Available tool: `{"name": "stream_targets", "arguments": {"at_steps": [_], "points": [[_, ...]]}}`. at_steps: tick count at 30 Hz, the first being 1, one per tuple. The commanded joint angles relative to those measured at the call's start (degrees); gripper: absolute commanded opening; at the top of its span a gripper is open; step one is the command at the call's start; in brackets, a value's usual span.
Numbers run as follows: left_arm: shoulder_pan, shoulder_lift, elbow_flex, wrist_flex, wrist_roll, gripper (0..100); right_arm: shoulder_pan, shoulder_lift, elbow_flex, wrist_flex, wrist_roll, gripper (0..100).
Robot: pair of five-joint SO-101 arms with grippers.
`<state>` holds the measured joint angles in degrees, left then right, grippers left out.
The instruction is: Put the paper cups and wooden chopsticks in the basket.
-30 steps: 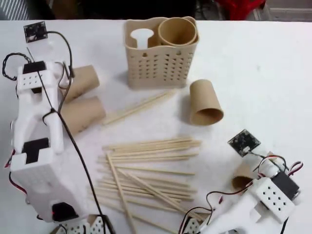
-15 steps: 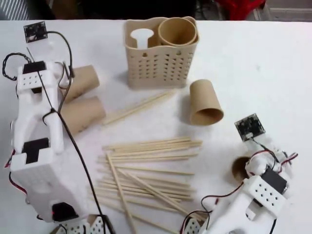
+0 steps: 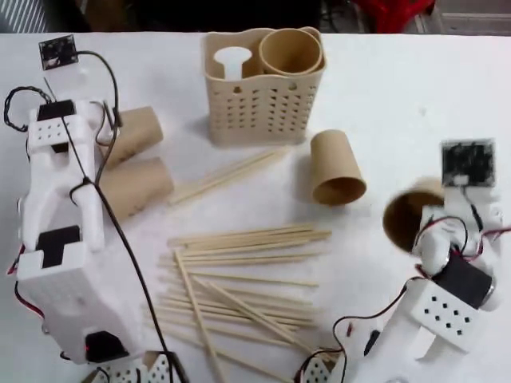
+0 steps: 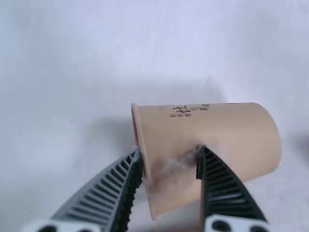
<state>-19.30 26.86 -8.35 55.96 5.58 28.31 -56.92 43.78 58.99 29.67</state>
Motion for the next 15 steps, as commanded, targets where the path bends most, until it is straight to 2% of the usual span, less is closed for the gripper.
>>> {"name": "stream_targets", "arguments": {"at_steps": [1, 7, 10, 15], "points": [[2.5, 3.5, 0.6, 0.4, -0.8, 19, -9.8, -0.1, -10.8, 1.1, -11.0, 1.5], [2.5, 3.5, 0.6, 0.4, -0.8, 19, -25.7, 11.0, -27.3, -2.9, -22.9, 1.5], [2.5, 3.5, 0.6, 0.4, -0.8, 19, -30.5, 23.6, -38.6, -2.9, -27.3, 1.5], [2.5, 3.5, 0.6, 0.4, -0.8, 19, -34.6, 45.1, -60.0, -0.4, -31.2, 1.5]]}}
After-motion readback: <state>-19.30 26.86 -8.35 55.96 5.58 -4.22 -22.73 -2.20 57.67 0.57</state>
